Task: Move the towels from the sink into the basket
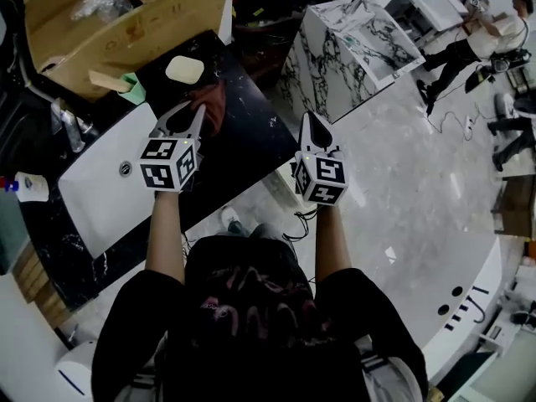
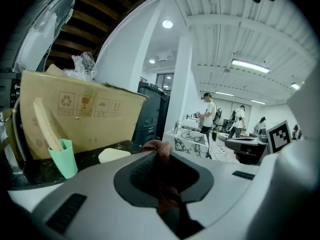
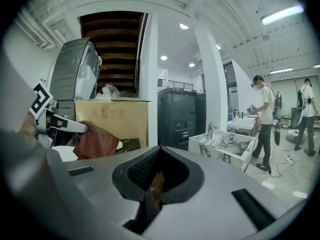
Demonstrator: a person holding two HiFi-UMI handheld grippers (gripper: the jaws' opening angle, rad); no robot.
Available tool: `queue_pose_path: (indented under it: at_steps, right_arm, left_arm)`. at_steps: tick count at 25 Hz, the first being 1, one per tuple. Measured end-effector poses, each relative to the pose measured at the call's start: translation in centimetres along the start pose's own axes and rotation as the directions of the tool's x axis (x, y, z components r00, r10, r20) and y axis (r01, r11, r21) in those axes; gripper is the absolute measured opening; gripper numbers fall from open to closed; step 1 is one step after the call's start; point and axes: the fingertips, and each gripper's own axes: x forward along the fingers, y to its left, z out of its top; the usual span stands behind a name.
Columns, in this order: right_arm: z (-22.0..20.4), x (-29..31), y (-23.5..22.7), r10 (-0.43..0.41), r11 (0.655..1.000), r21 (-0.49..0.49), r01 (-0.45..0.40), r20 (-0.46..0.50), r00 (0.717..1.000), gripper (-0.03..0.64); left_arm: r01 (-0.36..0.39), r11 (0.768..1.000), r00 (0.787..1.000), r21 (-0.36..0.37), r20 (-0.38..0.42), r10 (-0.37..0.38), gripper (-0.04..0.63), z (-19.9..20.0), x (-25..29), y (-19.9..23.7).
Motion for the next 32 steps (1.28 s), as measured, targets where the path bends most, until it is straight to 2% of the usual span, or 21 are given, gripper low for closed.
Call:
queue_pose_path:
  at_steps: [8, 16, 24, 32]
  right_arm:
    - [-0.6, -3.2, -4.7, -0.115, 0.993, 0.034, 0.114, 0.007, 0.993, 0.015]
    - [-1.8, -8.0, -11.2, -0.235, 0.968, 0.088, 0.235, -0.003, 0.972, 0.014]
    - [-3.7, -14.1, -19.5, -0.367, 0.920, 0.144, 0.364, -0.001, 0.930, 0.014]
    - [-6.5, -21.7, -28.3, -0.476, 0.860, 0.199, 0.469, -0.016, 0.879, 0.014]
  left_arm:
    - [0.104, 0.993, 0.995, 0.048, -0.013, -0.104, 0.064, 0.6, 2.6, -4.5]
    - [0.216, 0.971, 0.976, 0.104, -0.046, -0.212, 0.066, 0.9, 5.9, -11.5]
    - [0.343, 0.922, 0.939, 0.181, -0.093, -0.331, 0.064, 1.1, 9.0, -21.4]
    - [0.448, 0.853, 0.894, 0.267, -0.158, -0.420, 0.066, 0.2, 11.7, -33.3]
